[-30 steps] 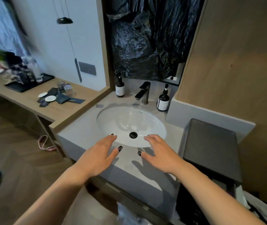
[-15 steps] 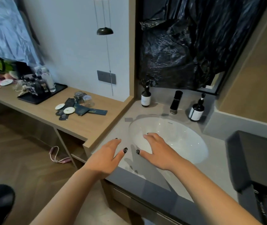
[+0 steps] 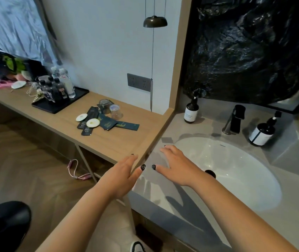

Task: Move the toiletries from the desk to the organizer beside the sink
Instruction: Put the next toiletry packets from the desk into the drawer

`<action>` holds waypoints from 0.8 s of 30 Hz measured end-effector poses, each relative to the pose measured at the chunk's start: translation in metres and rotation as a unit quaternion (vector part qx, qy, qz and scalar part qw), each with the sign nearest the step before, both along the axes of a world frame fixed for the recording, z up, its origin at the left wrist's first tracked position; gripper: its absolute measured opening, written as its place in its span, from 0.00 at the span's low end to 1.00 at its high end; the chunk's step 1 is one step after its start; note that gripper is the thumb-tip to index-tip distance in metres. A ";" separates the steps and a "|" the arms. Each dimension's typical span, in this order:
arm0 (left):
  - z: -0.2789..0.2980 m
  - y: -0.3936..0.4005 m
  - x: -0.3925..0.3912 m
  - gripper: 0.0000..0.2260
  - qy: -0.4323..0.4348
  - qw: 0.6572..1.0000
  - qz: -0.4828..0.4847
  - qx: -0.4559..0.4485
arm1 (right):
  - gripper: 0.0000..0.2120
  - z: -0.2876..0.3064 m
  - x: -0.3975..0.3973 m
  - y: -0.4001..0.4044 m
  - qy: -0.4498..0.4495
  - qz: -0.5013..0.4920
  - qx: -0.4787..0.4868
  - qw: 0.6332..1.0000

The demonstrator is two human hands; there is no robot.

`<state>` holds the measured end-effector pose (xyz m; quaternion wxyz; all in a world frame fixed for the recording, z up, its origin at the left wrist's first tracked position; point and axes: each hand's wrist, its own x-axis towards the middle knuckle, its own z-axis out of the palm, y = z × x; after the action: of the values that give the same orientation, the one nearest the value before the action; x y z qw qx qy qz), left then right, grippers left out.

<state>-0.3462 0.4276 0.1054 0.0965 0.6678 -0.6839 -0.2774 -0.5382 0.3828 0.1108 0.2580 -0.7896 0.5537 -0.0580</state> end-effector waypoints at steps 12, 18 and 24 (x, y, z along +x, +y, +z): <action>-0.003 -0.129 0.085 0.27 -0.028 1.000 -0.006 -0.009 | 0.34 0.002 0.090 -0.130 -0.006 0.030 0.015 0.999; -0.015 -0.161 0.119 0.27 -0.022 1.000 0.000 -0.004 | 0.33 -0.005 0.121 -0.161 0.003 0.038 0.023 0.999; -0.032 -0.205 0.161 0.27 -0.006 1.000 -0.010 0.007 | 0.33 -0.016 0.152 -0.194 0.018 0.020 0.037 0.999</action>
<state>-0.1853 0.2229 0.0734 0.0847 0.6632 -0.6894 -0.2788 -0.3861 0.1890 0.0948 0.2781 -0.7912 0.5444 -0.0180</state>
